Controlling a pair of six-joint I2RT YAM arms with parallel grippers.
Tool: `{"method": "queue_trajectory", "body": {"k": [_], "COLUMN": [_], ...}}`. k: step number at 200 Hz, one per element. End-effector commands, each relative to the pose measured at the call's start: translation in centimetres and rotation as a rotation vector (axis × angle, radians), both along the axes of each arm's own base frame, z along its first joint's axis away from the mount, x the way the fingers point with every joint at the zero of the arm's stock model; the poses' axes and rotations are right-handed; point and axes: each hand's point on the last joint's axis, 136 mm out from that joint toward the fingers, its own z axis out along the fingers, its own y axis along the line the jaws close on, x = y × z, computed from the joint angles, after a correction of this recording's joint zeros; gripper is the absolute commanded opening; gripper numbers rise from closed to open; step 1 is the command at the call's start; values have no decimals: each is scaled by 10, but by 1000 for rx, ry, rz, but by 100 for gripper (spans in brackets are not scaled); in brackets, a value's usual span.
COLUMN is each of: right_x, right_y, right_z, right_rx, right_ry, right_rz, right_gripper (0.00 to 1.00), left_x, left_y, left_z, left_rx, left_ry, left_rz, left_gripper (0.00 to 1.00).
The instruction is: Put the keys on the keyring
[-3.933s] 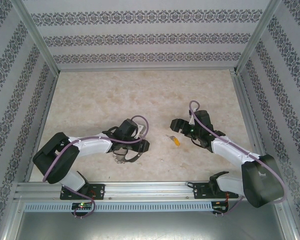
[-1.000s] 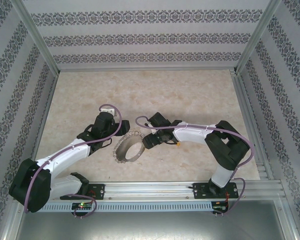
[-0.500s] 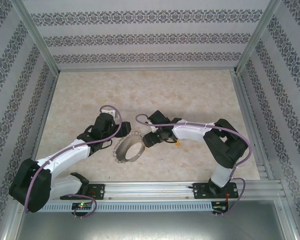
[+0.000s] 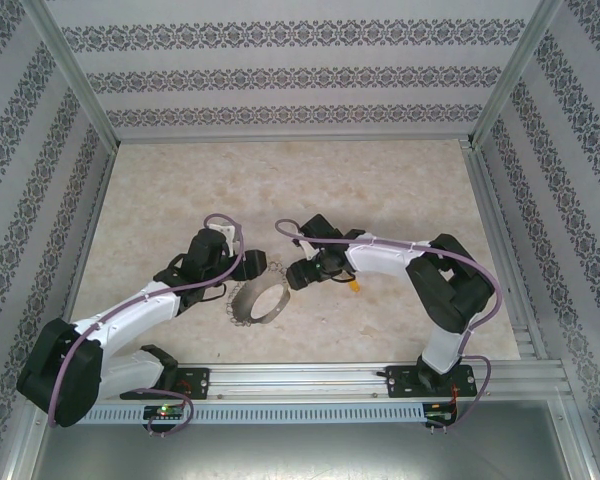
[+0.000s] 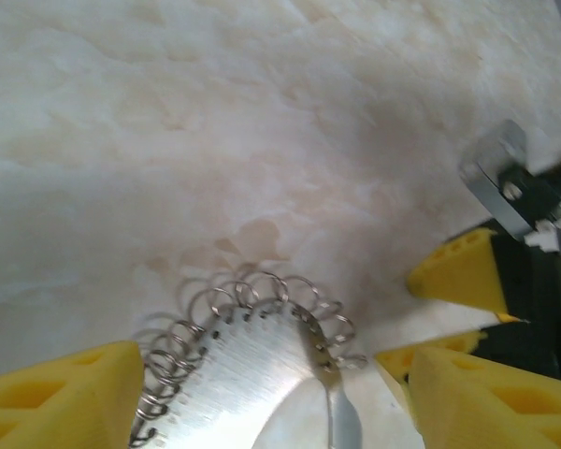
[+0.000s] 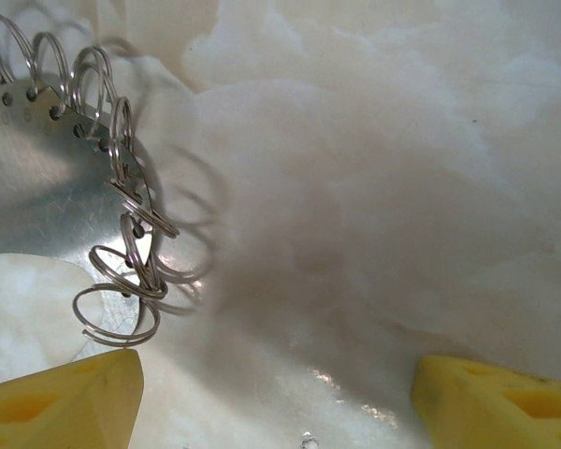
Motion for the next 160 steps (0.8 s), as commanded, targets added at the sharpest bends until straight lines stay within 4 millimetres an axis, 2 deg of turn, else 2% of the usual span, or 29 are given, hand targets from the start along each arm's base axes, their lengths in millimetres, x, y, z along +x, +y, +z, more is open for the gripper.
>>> {"method": "queue_trajectory", "body": {"k": [1, 34, 75, 117, 160], "right_x": [40, 37, 31, 28, 31], "right_y": [-11, -36, -62, -84, -103], "right_z": [19, 38, 44, 43, 49], "right_rx": [45, 66, 72, 88, 119], "right_ry": [-152, -176, -182, -172, -182], "right_rz": [-94, -166, -231, -291, -347], "right_gripper": [79, 79, 81, 82, 83], "left_x": [-15, -33, -38, -41, -40], "left_y": [-22, -52, -78, -96, -102], "left_z": [-2, -14, -23, -31, -38], "left_rx": [-23, 45, 126, 196, 253], "left_ry": [10, 51, 77, 132, 147], "left_rz": [-155, -337, -467, -590, -616], "left_gripper": [68, 57, 56, 53, 49]}}
